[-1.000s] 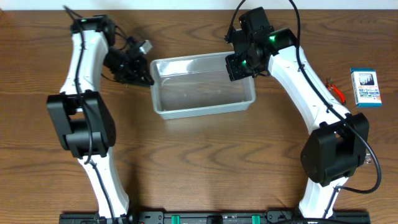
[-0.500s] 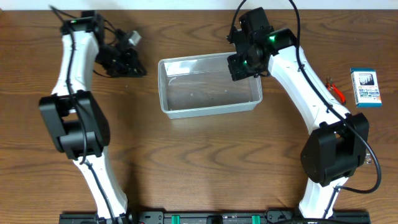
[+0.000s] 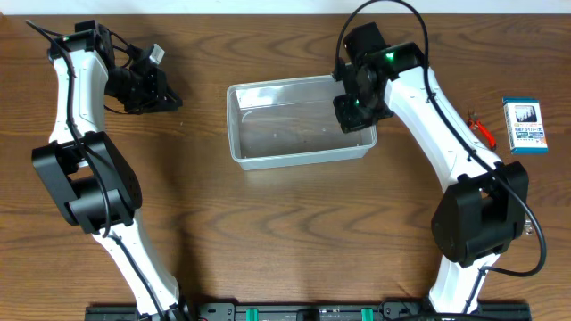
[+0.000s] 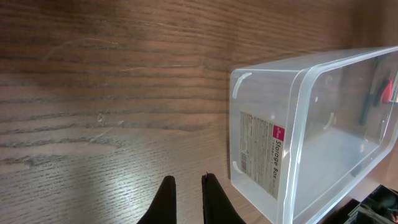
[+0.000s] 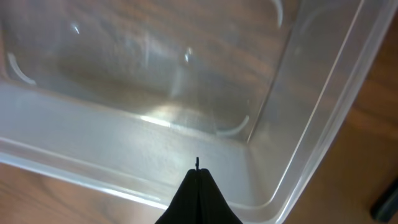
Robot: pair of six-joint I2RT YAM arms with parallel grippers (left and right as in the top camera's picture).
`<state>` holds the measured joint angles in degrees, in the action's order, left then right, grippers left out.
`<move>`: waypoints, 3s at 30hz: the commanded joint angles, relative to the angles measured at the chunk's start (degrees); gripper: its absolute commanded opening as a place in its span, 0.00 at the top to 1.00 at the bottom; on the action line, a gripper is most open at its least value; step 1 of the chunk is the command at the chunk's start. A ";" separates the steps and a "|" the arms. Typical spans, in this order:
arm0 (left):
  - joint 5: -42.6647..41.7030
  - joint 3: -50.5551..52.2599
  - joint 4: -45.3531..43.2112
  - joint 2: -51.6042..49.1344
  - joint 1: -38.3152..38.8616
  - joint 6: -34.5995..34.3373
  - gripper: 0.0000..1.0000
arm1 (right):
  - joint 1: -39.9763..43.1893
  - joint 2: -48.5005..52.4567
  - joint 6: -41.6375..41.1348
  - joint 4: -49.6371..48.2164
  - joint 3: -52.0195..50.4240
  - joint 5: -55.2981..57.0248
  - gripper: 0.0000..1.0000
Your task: Pack container
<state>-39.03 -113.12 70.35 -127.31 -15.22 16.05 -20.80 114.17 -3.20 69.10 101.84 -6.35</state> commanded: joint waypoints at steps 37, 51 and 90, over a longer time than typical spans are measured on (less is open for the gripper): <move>2.60 -1.22 1.60 1.73 -0.24 -0.74 0.94 | -0.28 -4.04 -2.21 -0.66 -9.62 -1.88 0.99; 2.60 -1.22 1.86 1.73 -0.24 -0.74 0.94 | -0.28 -5.53 -2.73 -1.29 -9.64 -3.06 0.99; 2.62 -1.25 2.67 1.73 -0.24 -0.74 0.94 | -0.28 -5.42 -2.75 -3.58 -14.21 -2.93 0.99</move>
<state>-37.06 -113.14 72.69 -127.31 -15.22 15.20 -20.80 109.65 -5.48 65.04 88.01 -8.99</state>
